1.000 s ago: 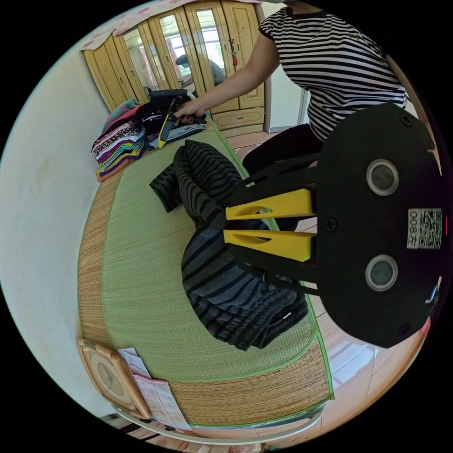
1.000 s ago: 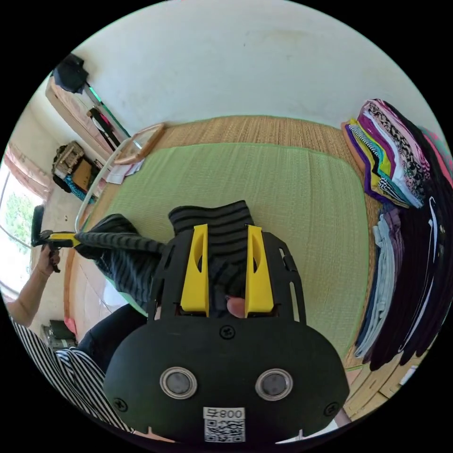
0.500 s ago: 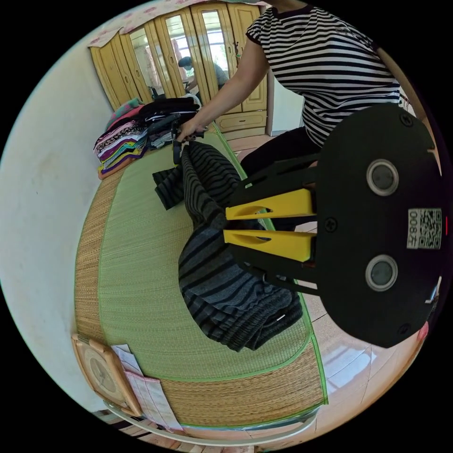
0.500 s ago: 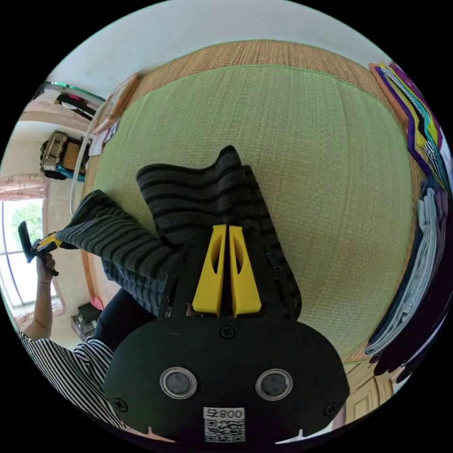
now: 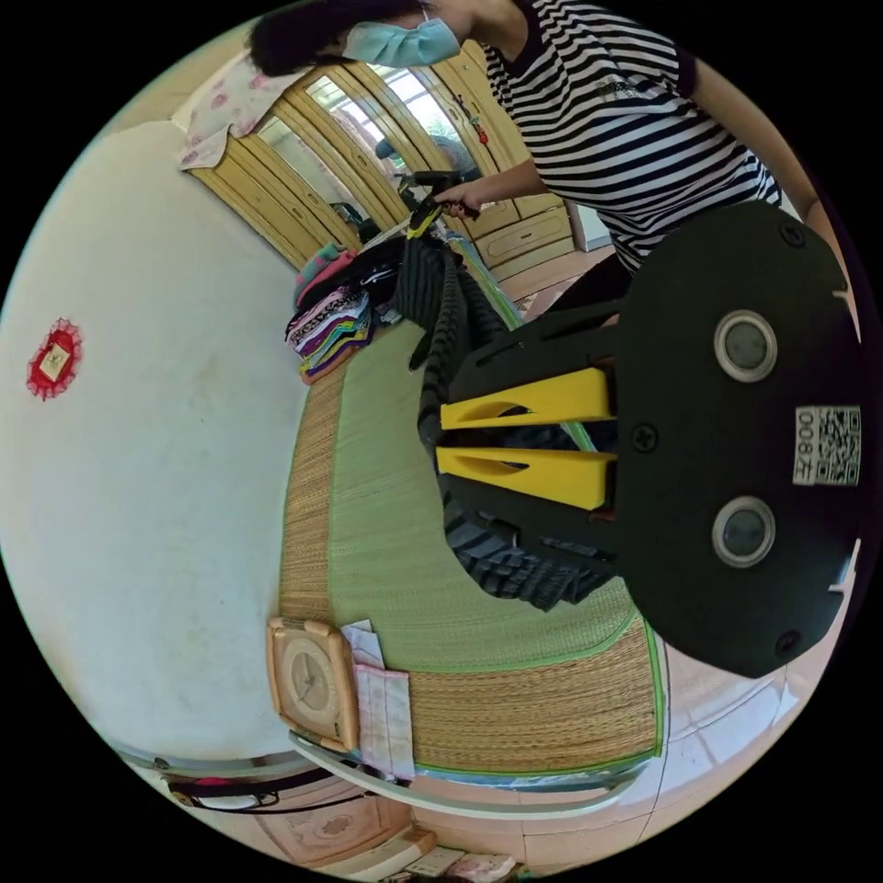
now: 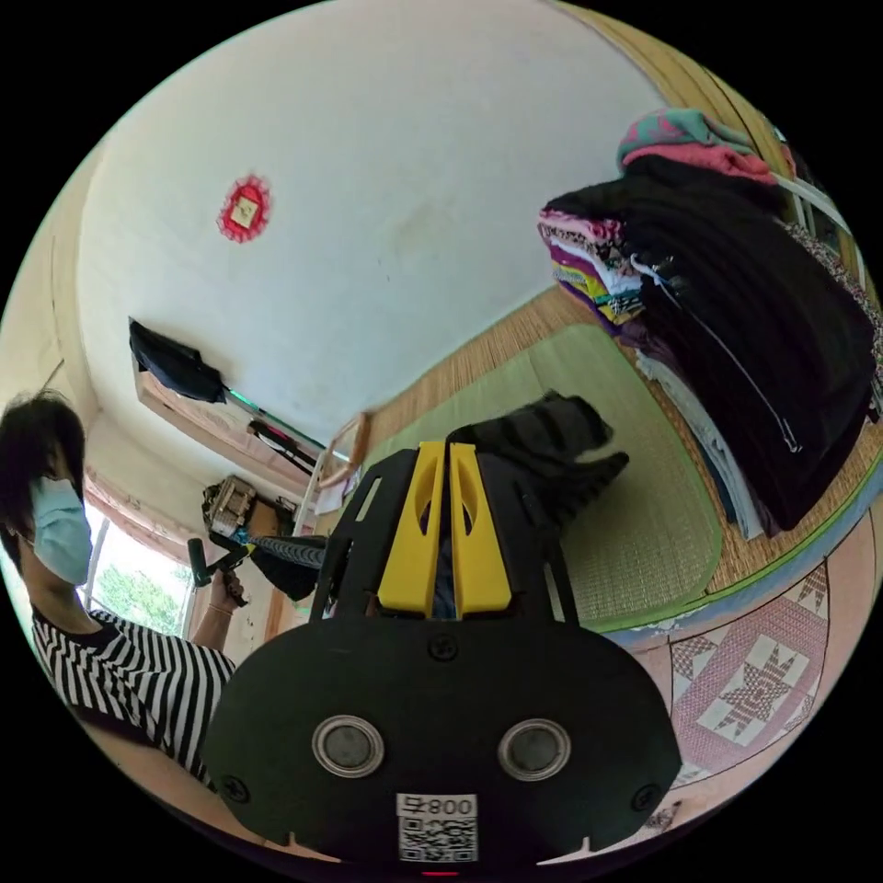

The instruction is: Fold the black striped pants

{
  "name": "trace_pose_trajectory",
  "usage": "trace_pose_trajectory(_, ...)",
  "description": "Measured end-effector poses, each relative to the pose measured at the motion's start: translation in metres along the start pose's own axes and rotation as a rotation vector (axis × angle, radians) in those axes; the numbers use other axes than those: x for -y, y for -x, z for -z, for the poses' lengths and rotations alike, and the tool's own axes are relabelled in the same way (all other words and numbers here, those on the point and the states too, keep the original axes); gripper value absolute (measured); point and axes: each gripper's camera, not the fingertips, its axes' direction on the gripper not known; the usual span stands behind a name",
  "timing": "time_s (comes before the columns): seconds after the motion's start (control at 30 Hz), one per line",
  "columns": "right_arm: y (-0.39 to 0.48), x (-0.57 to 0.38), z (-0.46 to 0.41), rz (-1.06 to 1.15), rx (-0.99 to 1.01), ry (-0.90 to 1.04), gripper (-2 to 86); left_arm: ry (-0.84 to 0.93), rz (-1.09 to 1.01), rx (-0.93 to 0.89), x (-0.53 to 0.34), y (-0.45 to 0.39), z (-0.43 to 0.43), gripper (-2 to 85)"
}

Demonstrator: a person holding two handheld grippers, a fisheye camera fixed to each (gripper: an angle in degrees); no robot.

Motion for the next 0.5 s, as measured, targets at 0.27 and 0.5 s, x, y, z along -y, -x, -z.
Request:
trace_pose_trajectory(0.27, 0.013, 0.096, -0.024, 0.109, -0.050, -0.010, 0.8, 0.033, 0.136, 0.030, 0.073, 0.082, -0.063, 2.6)
trace_pose_trajectory(0.5, -0.033, 0.165, -0.146, -0.027, -0.274, 0.286, 3.1, 0.064, 0.298, 0.060, 0.088, 0.143, -0.142, 1.9)
